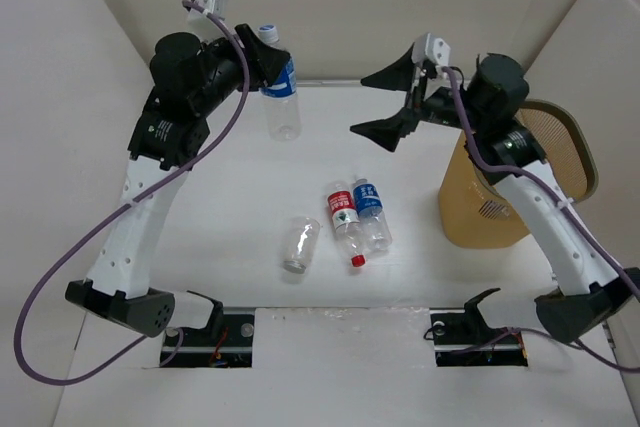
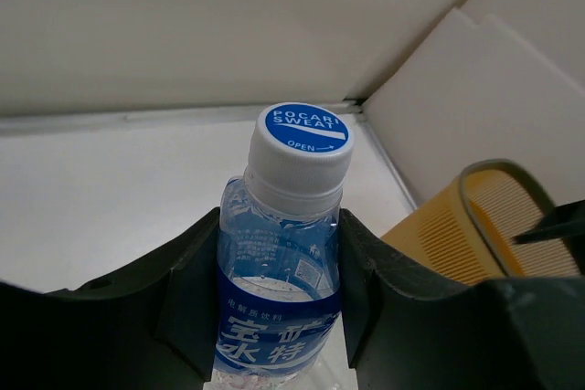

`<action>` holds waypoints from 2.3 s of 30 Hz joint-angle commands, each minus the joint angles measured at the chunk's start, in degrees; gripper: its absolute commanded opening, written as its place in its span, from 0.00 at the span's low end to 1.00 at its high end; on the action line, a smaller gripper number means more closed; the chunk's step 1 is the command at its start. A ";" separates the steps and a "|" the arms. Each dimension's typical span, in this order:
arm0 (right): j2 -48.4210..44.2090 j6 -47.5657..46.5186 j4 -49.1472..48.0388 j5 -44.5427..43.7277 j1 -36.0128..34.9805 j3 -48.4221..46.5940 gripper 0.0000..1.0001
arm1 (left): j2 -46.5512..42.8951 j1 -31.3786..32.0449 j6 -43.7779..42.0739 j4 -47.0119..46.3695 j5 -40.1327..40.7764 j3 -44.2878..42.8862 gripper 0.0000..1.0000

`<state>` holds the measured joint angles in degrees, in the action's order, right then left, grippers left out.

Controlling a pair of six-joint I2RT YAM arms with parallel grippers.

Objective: Put the plastic bottles in the bin

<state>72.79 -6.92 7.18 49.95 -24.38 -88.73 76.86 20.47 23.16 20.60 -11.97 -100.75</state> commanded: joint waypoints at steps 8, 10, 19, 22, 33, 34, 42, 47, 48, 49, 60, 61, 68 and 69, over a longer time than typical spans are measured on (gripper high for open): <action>5.69 8.76 -19.92 -2.04 -10.76 0.40 1.00 | -5.22 -0.25 4.60 -24.43 -16.49 6.78 0.00; 6.56 8.76 -20.45 -3.54 -11.30 0.40 1.00 | -5.75 0.27 5.14 -25.96 -17.91 8.11 0.00; 8.86 8.24 -21.50 -12.94 -13.14 2.94 1.00 | -7.51 0.27 8.92 -30.17 -20.99 9.78 0.00; 10.25 10.16 -24.65 -13.48 -13.76 3.56 1.00 | -8.13 0.27 9.54 -31.75 -21.51 10.31 0.00; 16.77 17.64 -35.48 -8.90 -17.10 1.28 0.72 | -8.66 0.27 13.41 -34.67 -24.68 13.21 0.00; 16.16 17.64 -35.48 -9.52 -17.10 1.80 0.38 | -8.66 0.27 12.53 -33.71 -24.07 13.21 0.04; 7.55 10.01 -22.05 -14.09 -10.26 4.88 0.00 | -11.82 0.27 9.54 -25.18 -14.24 13.74 1.00; -4.92 6.83 -9.67 -12.62 8.49 9.18 0.00 | -10.60 0.27 5.50 -10.45 -2.65 11.72 1.00; -6.60 6.83 -7.81 -11.90 12.21 11.01 0.00 | -9.98 0.27 5.49 -8.40 -1.75 11.72 1.00; -8.27 6.31 -5.71 -11.90 15.82 11.90 0.00 | -9.37 0.27 4.71 -6.82 -1.22 11.72 1.00; -17.42 -5.04 17.17 -18.92 41.70 16.39 0.47 | -9.36 0.80 4.70 0.14 3.70 22.87 1.00; -17.42 -5.04 17.17 -20.23 41.70 16.39 0.69 | -9.36 0.80 4.01 1.71 3.70 22.88 1.00; -16.28 -5.21 21.89 -21.73 41.70 9.29 1.00 | -9.89 5.10 2.86 4.45 5.37 29.55 1.00; -16.28 -5.99 22.96 -22.35 41.70 7.19 1.00 | -9.89 6.06 3.38 4.45 6.51 31.56 1.00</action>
<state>57.25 -11.18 27.70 30.06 17.21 -75.33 68.49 24.53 27.05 23.73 -7.92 -72.44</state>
